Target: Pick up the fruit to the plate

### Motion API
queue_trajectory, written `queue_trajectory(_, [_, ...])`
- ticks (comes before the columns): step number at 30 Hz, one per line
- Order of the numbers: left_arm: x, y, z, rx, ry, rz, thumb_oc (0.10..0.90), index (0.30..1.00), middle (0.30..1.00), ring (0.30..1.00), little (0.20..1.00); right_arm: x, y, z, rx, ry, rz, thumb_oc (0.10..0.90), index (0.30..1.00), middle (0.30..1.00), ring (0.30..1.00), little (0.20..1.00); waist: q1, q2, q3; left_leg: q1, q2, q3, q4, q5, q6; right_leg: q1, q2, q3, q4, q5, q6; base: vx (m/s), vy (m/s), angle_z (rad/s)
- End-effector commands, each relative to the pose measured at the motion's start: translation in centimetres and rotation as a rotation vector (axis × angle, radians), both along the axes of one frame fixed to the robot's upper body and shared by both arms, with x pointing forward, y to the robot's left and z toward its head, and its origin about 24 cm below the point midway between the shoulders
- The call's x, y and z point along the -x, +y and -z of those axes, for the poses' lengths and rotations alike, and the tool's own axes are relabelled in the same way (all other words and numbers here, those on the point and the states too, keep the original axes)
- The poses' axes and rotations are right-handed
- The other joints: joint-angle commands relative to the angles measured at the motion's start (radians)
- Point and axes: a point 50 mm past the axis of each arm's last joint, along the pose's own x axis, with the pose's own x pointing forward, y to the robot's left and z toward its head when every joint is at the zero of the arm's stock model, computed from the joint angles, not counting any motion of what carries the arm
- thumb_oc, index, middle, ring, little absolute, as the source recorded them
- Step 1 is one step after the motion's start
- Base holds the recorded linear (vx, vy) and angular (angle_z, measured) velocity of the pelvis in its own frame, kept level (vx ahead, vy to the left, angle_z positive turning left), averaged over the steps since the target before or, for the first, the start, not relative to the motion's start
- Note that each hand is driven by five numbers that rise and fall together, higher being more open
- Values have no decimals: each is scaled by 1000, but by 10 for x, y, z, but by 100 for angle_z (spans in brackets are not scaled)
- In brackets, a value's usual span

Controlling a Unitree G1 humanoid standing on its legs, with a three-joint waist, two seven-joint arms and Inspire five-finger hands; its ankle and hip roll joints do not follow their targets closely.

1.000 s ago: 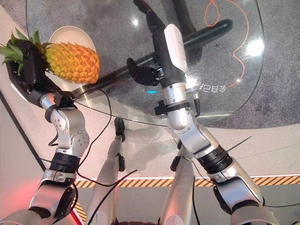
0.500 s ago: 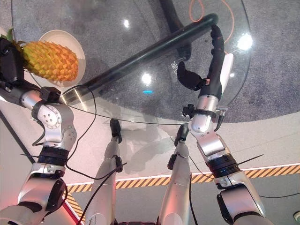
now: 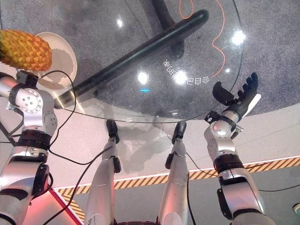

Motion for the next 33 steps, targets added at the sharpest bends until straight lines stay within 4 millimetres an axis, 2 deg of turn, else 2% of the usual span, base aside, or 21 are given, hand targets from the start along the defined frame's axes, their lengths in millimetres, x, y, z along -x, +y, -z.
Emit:
queue_trajectory(1, [27, 20, -69, -85, -295, -100, 100, 300, 300, 300, 200, 6, -26, -28, -15, -139, 82, 800, 900, 900, 900, 900, 31, -46, -24, 19, 50, -7, 58, -57, -48, 18, 1, -53, -18, 18, 6, 0, 0, 0])
queue_trajectory(7, [24, 25, -68, -84, -265, -117, 100, 300, 300, 300, 200, 8, -42, -14, -75, -77, 145, 800, 900, 900, 900, 900, 36, -48, -24, 6, 50, -14, 74, -64, -46, 13, 7, -52, -10, 10, 1, 0, 0, 0])
queue_trajectory(16, [19, 32, -66, -102, -208, -117, 100, 300, 300, 300, 200, 19, -66, 29, -183, 164, 228, 800, 900, 900, 900, 900, 43, -51, -24, -5, 53, -22, 95, -81, -44, 12, 18, -52, 4, -10, -3, 0, 0, 0])
queue_trajectory(24, [13, 26, -69, -139, -177, -93, 100, 300, 300, 300, 200, 26, -69, 59, -236, 333, 185, 800, 900, 900, 900, 900, 52, -57, -24, -31, 51, -32, 111, -83, -36, -1, 27, -53, 11, -12, -9, 0, 0, 0])
queue_trajectory(27, [11, 25, -68, -149, -158, -90, 100, 300, 300, 300, 200, 25, -66, 63, -211, 371, 158, 800, 900, 900, 900, 900, 53, -59, -24, -25, 52, -33, 116, -95, -36, 6, 30, -53, 17, -24, -8, 0, 0, 0])
queue_trajectory(33, [8, 22, -68, -180, -137, -80, 100, 300, 300, 300, 200, 19, -62, 58, -182, 365, 123, 800, 900, 900, 900, 900, 52, -59, -24, -38, 47, -34, 118, -91, -33, -4, 36, -50, 13, -20, -11, 0, 0, 0])
